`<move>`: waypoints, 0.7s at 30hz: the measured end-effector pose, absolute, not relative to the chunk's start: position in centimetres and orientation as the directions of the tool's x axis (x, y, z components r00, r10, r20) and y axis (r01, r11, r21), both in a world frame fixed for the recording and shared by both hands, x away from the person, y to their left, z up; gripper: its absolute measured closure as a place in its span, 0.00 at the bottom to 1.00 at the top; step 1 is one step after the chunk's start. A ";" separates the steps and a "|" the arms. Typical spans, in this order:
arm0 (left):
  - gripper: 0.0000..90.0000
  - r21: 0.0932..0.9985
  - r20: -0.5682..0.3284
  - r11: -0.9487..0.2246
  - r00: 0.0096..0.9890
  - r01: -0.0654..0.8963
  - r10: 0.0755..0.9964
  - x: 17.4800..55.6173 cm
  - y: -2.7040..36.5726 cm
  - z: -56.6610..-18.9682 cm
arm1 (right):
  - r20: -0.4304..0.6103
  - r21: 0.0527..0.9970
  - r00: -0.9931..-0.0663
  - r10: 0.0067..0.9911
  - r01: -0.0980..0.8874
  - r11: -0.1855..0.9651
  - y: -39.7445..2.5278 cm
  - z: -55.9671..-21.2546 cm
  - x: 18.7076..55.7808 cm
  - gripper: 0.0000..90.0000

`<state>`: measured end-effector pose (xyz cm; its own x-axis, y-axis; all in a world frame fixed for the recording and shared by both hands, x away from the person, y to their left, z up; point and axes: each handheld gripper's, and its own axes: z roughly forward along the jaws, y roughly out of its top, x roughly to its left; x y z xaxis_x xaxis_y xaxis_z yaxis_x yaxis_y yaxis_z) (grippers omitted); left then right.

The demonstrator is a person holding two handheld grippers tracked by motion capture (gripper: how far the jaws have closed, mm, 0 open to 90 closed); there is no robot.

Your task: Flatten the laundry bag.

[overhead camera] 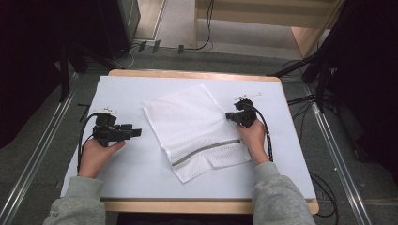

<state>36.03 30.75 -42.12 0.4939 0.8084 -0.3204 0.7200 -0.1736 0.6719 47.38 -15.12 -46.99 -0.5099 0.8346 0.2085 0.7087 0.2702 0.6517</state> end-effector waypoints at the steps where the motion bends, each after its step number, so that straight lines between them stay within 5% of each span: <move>1: 0.47 0.671 -0.319 -0.183 0.502 0.718 0.804 36.2 30.5 -42.1 | 0.205 0.652 -0.505 0.838 0.709 0.267 -15.3 -47.0 47.3 1.00; 21: 0.48 0.651 -0.319 -0.277 0.586 0.707 0.745 38.6 25.8 -42.8 | 0.215 0.657 -0.400 0.891 0.734 0.171 -19.7 -47.4 45.3 0.98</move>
<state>38.57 25.78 -42.76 0.5861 0.7446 -0.3193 0.7067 -0.2771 0.6510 45.28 -19.70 -47.35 -0.4005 0.8907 0.2153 0.7339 0.1711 0.6573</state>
